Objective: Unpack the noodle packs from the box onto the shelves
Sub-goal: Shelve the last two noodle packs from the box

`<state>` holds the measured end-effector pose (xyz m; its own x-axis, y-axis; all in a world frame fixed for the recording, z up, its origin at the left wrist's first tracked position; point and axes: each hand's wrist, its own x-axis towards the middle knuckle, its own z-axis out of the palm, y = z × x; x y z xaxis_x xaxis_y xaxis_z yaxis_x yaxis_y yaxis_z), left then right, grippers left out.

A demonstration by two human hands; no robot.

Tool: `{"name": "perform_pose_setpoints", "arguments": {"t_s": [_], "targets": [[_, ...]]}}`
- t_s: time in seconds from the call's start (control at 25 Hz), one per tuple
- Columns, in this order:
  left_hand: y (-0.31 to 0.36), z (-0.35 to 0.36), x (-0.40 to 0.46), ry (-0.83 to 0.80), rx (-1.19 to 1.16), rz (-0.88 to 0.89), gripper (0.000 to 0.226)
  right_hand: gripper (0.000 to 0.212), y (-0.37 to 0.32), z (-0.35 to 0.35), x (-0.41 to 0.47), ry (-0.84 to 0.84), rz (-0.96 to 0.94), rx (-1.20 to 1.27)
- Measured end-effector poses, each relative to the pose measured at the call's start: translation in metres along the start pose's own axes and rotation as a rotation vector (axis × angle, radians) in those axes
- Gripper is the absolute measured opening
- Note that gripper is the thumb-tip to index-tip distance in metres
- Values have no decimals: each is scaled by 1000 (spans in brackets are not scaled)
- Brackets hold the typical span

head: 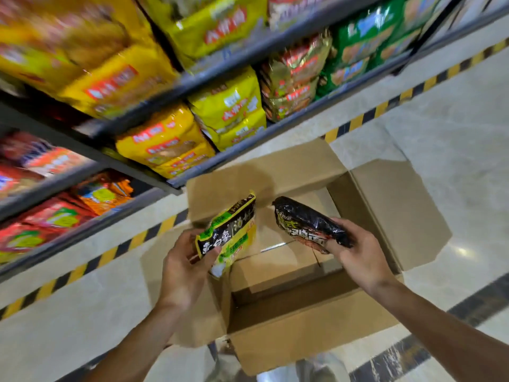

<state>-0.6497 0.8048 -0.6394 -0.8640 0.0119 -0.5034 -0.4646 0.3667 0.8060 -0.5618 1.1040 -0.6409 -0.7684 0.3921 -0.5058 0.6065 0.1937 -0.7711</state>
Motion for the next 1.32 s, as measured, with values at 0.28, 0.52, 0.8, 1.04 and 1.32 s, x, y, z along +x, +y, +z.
{"name": "perform_pose_setpoints", "arguments": {"t_s": [0.28,0.52,0.8,1.04,1.32], "targets": [[155,-158,-104,-11,6,145,25,31,-191,-13,-138,6,-93,164],[230,-261,-200,30,-66,254,22,20,-296,-27,-246,34,-197,249],[258,-303,-289,178,-158,263,66,18,-355,-43,-323,-46,-336,272],[291,-321,-376,324,-175,394,23,16,-379,-52,-355,-140,-447,264],[298,-362,-449,470,-208,459,15,59,-415,-29,-383,-275,-448,234]]}}
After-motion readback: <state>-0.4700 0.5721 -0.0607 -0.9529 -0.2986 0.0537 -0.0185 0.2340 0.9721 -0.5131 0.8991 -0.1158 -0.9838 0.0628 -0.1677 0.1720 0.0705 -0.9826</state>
